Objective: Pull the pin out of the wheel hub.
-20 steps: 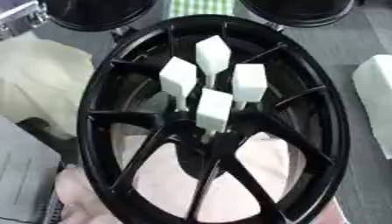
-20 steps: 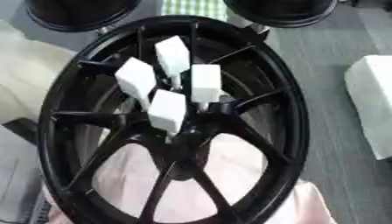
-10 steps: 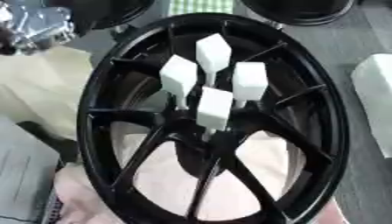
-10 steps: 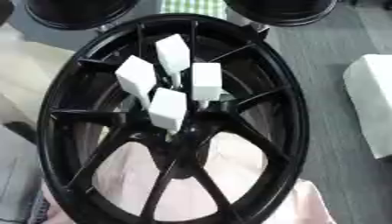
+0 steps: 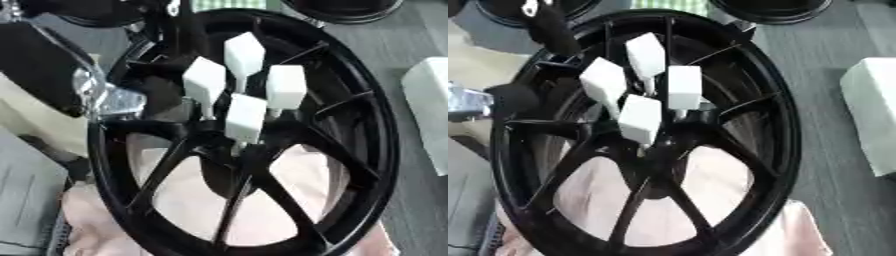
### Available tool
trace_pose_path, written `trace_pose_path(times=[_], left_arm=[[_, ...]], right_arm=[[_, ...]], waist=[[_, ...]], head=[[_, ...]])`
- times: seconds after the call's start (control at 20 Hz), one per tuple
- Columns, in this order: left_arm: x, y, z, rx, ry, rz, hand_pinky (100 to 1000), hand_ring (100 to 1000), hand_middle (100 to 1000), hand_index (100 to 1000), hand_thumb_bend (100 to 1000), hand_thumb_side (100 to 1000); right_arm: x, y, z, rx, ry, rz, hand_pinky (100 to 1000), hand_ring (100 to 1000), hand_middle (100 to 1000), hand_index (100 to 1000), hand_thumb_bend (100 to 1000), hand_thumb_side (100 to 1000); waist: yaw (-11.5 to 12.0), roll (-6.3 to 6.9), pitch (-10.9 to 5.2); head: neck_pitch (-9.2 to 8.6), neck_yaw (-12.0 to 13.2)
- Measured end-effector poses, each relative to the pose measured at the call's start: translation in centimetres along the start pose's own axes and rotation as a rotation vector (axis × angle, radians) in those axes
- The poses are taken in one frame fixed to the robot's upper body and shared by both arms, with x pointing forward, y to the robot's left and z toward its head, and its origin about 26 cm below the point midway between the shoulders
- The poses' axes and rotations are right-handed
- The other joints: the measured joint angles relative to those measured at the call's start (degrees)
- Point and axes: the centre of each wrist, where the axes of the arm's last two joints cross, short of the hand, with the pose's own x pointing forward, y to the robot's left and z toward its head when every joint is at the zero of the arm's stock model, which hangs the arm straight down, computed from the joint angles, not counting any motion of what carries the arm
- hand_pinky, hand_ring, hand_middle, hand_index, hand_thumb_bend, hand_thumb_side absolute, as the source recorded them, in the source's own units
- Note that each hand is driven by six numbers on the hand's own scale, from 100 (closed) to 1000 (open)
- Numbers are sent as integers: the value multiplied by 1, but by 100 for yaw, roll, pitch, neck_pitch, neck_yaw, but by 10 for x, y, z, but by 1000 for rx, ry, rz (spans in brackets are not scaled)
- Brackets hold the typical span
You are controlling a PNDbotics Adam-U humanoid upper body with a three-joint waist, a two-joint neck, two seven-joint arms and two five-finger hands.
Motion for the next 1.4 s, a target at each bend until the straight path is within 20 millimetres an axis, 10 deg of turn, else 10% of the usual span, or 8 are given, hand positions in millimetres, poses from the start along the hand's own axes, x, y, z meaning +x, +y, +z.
trace_pose_path(times=[0.85, 1.4], left_arm=[[10, 3, -13, 65, 91, -151, 719, 696, 745, 833, 209, 234], [-5, -2, -21, 51, 149, -121, 670, 646, 694, 798, 194, 207]], right_arm=[[-3, 4, 0, 23, 0, -2, 562, 460, 410, 553, 338, 382], [-3, 5, 0, 29, -11, -5, 562, 458, 420, 552, 335, 383]], waist=[[-24, -22, 0], [-110, -55, 48]], head=[[-1, -5], [-3, 14]])
